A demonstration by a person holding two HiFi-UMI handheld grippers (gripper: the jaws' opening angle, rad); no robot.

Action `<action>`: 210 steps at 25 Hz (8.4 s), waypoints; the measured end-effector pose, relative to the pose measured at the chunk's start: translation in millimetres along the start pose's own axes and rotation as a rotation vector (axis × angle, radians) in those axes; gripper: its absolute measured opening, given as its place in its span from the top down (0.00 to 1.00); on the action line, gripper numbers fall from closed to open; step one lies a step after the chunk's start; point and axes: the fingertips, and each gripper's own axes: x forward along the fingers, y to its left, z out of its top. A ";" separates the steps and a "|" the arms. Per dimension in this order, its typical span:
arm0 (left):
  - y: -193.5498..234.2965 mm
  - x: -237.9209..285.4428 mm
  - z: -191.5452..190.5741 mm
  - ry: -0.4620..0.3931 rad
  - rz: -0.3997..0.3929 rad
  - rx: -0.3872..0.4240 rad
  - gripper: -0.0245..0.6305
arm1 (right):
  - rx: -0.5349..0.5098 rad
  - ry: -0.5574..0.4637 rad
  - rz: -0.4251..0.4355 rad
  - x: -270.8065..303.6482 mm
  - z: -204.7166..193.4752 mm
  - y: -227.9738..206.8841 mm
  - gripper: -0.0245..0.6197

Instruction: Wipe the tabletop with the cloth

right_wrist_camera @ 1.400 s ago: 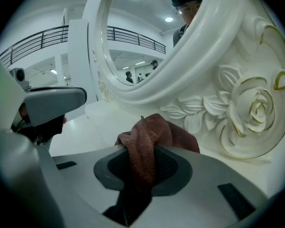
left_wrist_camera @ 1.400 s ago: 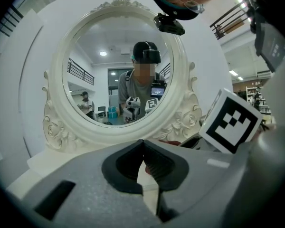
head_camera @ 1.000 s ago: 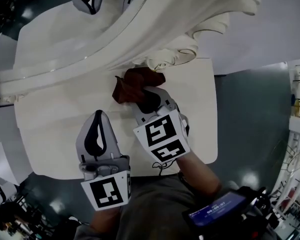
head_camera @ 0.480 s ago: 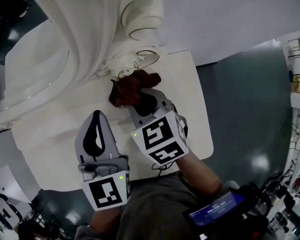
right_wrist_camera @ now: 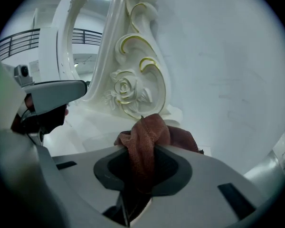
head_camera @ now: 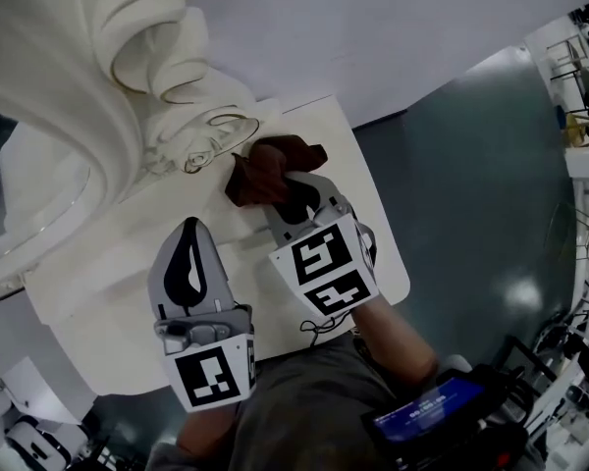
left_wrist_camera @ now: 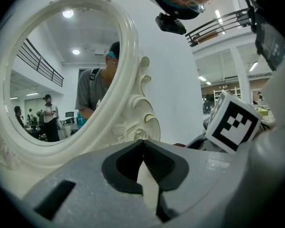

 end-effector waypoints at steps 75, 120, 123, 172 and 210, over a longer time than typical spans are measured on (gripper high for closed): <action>172.9 -331.9 -126.8 0.144 0.497 -0.239 0.94 | -0.314 0.135 0.293 28.1 -64.4 337.7 0.84; 18.7 -231.1 -72.5 0.147 0.248 -0.127 0.94 | -0.120 0.102 0.151 -35.3 -104.6 157.4 0.84; 3.0 -212.0 -56.8 0.150 0.227 -0.114 0.94 | -0.106 0.096 0.134 -43.1 -97.8 129.2 0.84; -268.3 -112.8 100.6 -0.106 -0.107 0.010 0.94 | 0.108 -0.135 -0.257 -281.1 -112.6 -172.7 0.84; 73.8 -402.6 -144.4 0.153 0.432 -0.234 0.94 | -0.219 0.100 0.251 -52.8 -151.3 331.0 0.84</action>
